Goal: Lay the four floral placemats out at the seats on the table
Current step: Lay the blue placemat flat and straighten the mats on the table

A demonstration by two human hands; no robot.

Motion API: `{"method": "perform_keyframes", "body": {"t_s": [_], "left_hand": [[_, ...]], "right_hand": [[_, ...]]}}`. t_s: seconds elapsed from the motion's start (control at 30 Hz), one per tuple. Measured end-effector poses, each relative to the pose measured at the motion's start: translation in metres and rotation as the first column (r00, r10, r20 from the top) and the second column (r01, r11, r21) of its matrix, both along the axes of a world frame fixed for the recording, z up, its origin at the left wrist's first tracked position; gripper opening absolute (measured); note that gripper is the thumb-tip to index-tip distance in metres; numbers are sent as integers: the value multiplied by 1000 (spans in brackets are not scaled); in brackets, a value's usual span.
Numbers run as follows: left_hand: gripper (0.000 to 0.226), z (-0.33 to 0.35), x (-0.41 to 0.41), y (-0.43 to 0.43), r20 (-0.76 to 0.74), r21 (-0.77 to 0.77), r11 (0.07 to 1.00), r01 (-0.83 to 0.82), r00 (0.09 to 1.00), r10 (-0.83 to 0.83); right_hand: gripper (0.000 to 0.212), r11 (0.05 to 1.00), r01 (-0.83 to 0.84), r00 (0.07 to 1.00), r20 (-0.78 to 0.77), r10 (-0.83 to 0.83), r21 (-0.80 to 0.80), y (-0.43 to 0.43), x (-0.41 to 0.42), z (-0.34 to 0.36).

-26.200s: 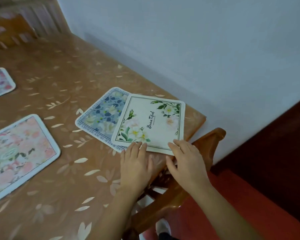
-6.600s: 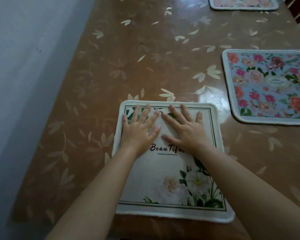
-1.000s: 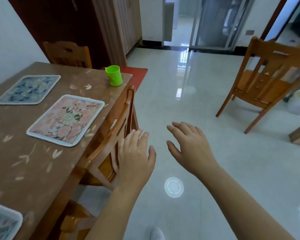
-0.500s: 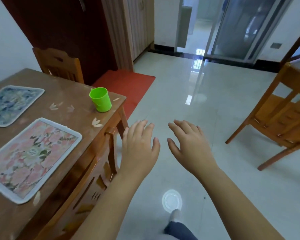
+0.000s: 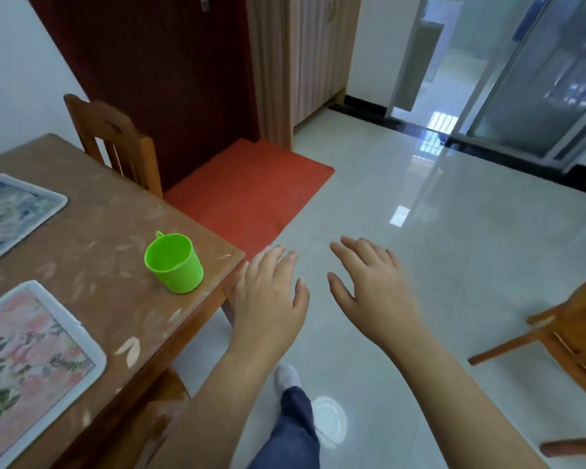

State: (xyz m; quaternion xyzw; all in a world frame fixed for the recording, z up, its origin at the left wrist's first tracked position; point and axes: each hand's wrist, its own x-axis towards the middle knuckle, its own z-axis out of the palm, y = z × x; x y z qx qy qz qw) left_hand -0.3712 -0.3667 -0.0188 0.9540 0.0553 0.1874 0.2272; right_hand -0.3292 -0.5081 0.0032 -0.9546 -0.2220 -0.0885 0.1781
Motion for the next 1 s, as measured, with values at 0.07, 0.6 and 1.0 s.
{"method": "perform_keyframes", "body": {"t_s": [0.07, 0.6, 1.0], "left_hand": [[37, -5, 42, 14, -5, -9, 1000, -26, 1000, 26], [37, -8, 283, 136, -78, -34, 966, -257, 964, 254], [40, 12, 449, 214, -39, 32, 846, -533, 845, 533]], "right_hand": [[37, 1000, -20, 1000, 9, 20, -4, 17, 43, -3], [41, 962, -273, 959, -83, 270, -19, 157, 314, -10], [43, 845, -534, 844, -63, 532, -16, 256, 521, 4]]}}
